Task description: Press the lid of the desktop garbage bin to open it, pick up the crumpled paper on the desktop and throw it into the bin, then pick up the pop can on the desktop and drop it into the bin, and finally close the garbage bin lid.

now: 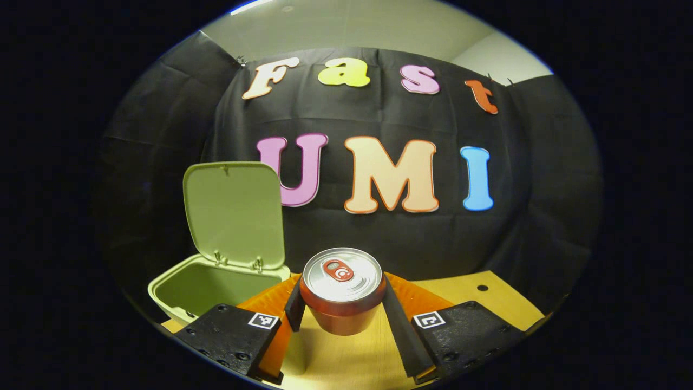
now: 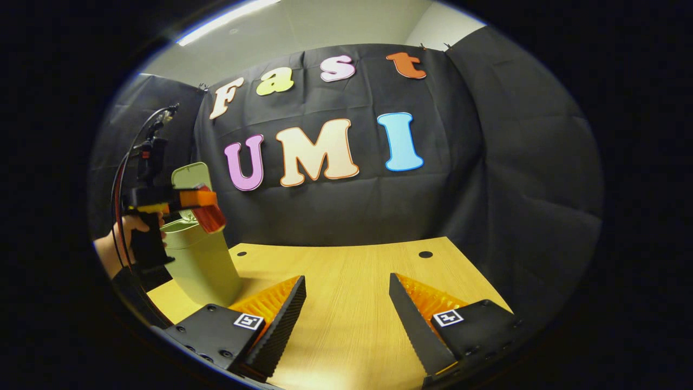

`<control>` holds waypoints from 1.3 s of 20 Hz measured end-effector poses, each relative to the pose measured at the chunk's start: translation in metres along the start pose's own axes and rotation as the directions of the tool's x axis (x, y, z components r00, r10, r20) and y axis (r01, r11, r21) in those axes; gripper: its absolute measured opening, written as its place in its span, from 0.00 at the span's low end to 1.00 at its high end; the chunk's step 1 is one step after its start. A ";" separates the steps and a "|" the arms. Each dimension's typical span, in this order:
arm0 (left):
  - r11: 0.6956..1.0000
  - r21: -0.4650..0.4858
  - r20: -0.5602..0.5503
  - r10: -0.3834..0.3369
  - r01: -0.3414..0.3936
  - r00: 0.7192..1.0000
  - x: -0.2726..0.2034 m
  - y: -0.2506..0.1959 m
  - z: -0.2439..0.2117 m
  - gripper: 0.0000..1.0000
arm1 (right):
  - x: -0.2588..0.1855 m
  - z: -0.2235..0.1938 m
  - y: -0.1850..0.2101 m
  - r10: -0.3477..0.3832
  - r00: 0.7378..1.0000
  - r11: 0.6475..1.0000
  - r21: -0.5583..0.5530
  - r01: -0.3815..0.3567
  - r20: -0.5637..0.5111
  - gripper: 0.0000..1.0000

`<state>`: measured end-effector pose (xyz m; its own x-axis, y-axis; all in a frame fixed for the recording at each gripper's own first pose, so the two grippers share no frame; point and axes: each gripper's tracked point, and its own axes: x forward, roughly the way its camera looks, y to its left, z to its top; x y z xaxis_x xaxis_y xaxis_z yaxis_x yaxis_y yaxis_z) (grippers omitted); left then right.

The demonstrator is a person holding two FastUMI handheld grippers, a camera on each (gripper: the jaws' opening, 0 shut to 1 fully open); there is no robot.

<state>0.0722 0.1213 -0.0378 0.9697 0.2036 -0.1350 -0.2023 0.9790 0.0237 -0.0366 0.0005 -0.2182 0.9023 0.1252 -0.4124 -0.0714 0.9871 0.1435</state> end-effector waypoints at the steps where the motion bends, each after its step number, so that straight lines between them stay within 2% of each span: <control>1: 1.000 0.002 0.022 0.008 -0.008 1.000 0.002 0.007 0.010 0.74 | 0.000 0.002 -0.002 -0.008 1.000 1.000 0.009 0.008 0.005 0.98; 3: 0.999 0.029 0.042 0.045 -0.046 0.998 0.005 0.030 0.018 0.75 | 0.001 0.000 -0.004 -0.021 1.000 0.999 0.024 0.021 0.005 0.94; 4: 0.997 0.036 0.051 0.063 -0.064 0.997 0.004 0.041 0.022 0.75 | 0.002 -0.003 -0.002 -0.025 1.000 0.999 0.026 0.024 0.003 0.98; 10: 0.986 0.070 0.030 0.153 -0.154 0.988 -0.004 0.101 0.009 0.75 | 0.008 -0.008 0.015 -0.009 1.000 1.000 0.010 0.009 -0.009 0.98; 15: 0.980 0.061 0.005 0.190 -0.190 0.982 -0.005 0.134 -0.001 0.77 | 0.014 -0.012 0.033 0.001 1.000 1.000 0.013 0.000 -0.023 0.98; 16: 0.983 0.061 0.015 0.174 -0.175 0.985 -0.005 0.134 0.004 0.78 | 0.015 -0.012 0.036 0.000 1.000 1.000 0.009 0.001 -0.022 0.98; 17: 0.985 0.068 0.028 0.158 -0.159 0.987 -0.005 0.133 0.009 0.85 | 0.016 -0.012 0.040 -0.002 1.000 1.000 0.004 0.002 -0.020 0.98; 19: 0.986 0.098 0.054 0.127 -0.132 0.990 -0.001 0.135 0.023 0.94 | 0.016 -0.010 0.049 -0.003 1.000 1.000 0.005 0.003 -0.018 0.98; 26: 0.992 0.121 0.125 0.016 -0.031 0.992 0.029 0.138 0.089 0.95 | 0.012 -0.017 0.086 -0.055 0.998 0.998 0.030 0.055 0.011 0.98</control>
<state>0.0843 0.2627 0.0498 0.9758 0.2182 -0.0098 -0.2144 0.9655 0.1475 -0.0394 0.0887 -0.2264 0.9095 0.0695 -0.4098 -0.0089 0.9890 0.1478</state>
